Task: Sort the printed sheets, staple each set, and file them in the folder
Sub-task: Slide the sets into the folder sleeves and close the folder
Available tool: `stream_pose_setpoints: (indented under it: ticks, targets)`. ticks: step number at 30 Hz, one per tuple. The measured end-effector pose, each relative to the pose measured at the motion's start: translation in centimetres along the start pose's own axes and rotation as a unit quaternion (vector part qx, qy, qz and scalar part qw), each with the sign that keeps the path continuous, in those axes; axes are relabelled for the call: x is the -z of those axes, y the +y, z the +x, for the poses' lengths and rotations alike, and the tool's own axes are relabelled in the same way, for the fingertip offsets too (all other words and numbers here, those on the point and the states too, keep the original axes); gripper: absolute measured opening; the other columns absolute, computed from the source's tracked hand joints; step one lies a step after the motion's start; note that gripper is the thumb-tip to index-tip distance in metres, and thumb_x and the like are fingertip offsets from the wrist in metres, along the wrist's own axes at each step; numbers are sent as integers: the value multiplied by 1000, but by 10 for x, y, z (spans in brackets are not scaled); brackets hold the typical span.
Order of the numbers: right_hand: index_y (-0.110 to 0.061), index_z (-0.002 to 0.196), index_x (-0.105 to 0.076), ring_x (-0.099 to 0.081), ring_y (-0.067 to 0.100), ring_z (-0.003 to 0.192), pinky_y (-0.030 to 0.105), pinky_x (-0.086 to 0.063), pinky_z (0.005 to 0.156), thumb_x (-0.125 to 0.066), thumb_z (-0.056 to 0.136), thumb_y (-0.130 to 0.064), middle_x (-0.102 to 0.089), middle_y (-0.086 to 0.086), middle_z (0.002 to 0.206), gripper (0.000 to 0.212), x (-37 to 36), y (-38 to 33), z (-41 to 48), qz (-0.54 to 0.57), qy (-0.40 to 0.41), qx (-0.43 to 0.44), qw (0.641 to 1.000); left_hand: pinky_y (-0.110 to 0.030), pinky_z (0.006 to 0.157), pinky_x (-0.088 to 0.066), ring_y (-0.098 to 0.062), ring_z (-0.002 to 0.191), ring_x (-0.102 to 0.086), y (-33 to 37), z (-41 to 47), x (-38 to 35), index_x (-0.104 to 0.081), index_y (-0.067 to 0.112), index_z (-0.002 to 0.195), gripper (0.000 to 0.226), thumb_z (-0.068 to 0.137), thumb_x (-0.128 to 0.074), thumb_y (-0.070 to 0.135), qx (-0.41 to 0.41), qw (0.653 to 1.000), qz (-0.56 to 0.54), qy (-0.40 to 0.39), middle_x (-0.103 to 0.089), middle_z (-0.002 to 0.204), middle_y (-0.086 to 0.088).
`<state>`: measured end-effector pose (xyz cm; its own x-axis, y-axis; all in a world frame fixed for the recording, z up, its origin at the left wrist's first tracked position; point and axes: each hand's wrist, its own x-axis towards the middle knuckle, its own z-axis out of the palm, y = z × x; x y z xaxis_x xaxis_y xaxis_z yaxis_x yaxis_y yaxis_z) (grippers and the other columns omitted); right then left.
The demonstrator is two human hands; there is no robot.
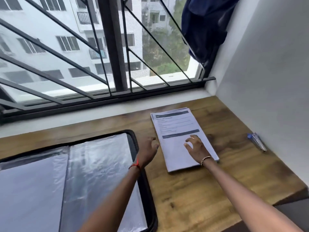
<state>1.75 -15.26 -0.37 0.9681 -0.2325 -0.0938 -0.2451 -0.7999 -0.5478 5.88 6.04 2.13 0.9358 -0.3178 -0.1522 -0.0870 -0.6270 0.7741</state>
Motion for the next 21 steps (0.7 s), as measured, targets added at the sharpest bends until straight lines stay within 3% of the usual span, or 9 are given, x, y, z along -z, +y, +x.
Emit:
stream_pose_setpoints:
  ticks: [5, 9, 15, 21]
  targets:
    - [-8, 125, -55, -21, 23, 142, 29, -20, 115, -52, 93, -22, -25, 12, 151, 35, 8, 34, 21, -13, -10, -23, 1000, -27, 101, -32, -25, 125, -45, 11, 23, -23, -49, 3, 131, 39, 94, -51, 17, 24, 999, 20, 7, -49, 136, -14]
    - [-17, 139, -39, -3, 21, 146, 36, -6, 119, -50, 93, -32, -6, 6, 157, 49, 10, 47, 34, -31, -32, -39, 998, -19, 92, -30, -25, 123, -46, 21, 38, -35, -52, 2, 127, 35, 92, -46, 5, 27, 999, 23, 21, -51, 134, -14]
    - [-24, 149, -11, 12, 19, 145, 38, 9, 115, -40, 96, -42, 10, 2, 157, 63, 5, 58, 42, -78, -81, -50, 992, -31, 99, -36, -29, 119, -46, 20, 49, -48, -50, 1, 126, 40, 87, -44, 1, 51, 997, 37, 45, -49, 131, -13]
    - [-24, 149, -3, 17, 18, 144, 41, 10, 115, -36, 97, -43, 14, 2, 157, 64, -3, 64, 43, -86, -85, -51, 991, -39, 96, -41, -32, 112, -48, 21, 51, -60, -55, 2, 121, 43, 81, -40, -5, 62, 992, 41, 105, -56, 122, -13]
